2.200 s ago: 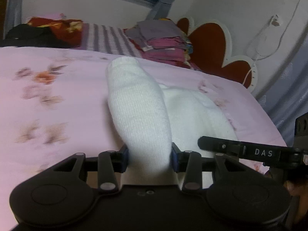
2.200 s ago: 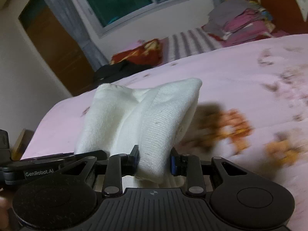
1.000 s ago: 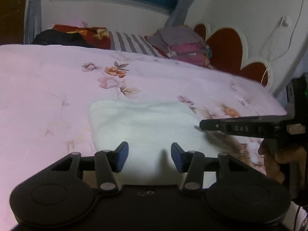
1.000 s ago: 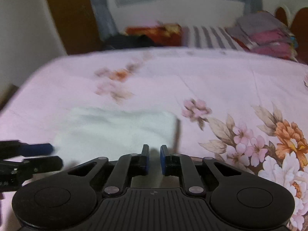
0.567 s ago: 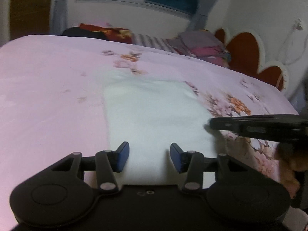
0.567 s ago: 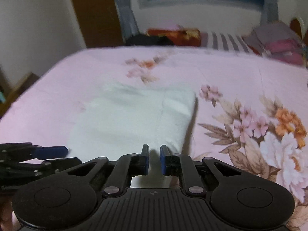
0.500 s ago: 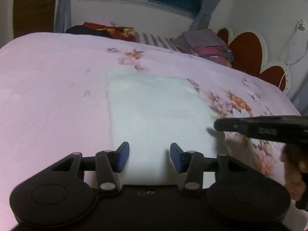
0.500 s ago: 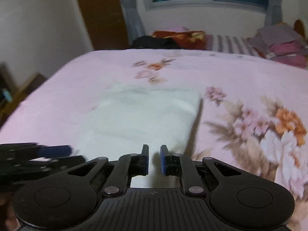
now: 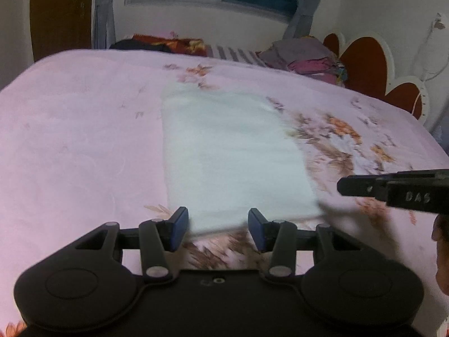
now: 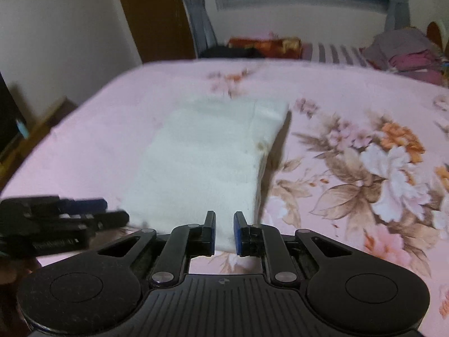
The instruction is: Fold small clothes
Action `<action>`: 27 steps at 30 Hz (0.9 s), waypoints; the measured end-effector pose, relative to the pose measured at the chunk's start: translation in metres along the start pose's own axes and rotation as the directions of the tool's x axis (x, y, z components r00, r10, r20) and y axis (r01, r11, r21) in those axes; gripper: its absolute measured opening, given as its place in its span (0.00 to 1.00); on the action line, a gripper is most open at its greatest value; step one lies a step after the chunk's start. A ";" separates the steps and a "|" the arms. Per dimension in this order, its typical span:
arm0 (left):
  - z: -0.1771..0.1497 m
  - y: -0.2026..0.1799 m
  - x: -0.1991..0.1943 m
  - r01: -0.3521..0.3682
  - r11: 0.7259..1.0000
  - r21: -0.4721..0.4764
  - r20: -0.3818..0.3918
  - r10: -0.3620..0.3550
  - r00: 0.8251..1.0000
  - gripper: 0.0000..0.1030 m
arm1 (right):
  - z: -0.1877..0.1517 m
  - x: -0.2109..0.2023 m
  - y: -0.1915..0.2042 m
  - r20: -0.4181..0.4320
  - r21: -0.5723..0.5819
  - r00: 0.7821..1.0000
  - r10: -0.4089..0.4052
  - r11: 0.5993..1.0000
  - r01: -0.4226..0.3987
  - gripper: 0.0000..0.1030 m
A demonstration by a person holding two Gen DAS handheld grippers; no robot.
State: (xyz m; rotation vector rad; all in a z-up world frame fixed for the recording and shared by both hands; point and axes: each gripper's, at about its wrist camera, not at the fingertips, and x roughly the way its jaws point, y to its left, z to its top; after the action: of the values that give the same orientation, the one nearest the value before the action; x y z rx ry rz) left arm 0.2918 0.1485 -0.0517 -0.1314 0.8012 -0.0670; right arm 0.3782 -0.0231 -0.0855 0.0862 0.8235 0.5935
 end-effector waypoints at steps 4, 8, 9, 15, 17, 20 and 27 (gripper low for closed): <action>-0.015 -0.021 -0.038 0.008 1.000 0.012 0.037 -0.009 0.999 0.47 | -0.015 -0.045 0.002 0.043 0.023 0.999 0.006 1.000 -0.007 0.13; -0.037 -0.039 -0.075 0.007 1.000 0.007 0.068 -0.008 0.998 0.56 | -0.039 -0.087 0.008 0.063 0.033 0.998 -0.001 0.999 -0.001 0.13; -0.042 -0.043 -0.085 0.005 1.000 0.009 0.074 -0.006 0.997 0.60 | -0.045 -0.094 0.009 0.064 0.034 0.998 -0.011 0.999 0.009 0.13; -0.073 -0.067 -0.137 -0.072 0.997 0.015 0.196 0.068 0.978 1.00 | -0.080 -0.143 0.011 0.086 0.104 0.993 -0.081 0.992 0.072 0.97; -0.078 -0.074 -0.149 -0.122 0.992 0.021 0.213 0.115 0.970 1.00 | -0.092 -0.159 0.013 0.157 0.138 0.976 -0.150 0.982 0.129 1.00; -0.086 -0.080 -0.164 -0.150 0.989 0.000 0.225 0.146 0.963 1.00 | -0.102 -0.168 0.016 0.146 0.123 0.980 -0.137 0.985 0.119 1.00; -0.101 -0.091 -0.189 -0.170 0.985 0.032 0.264 0.156 0.952 1.00 | -0.117 -0.189 0.031 0.171 0.100 0.975 -0.138 0.987 0.122 1.00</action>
State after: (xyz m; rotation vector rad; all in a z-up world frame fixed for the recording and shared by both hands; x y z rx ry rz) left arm 0.0867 0.0700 0.0263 -0.0214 0.5439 0.0837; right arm 0.1811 -0.1149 -0.0312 0.1632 0.6761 0.4184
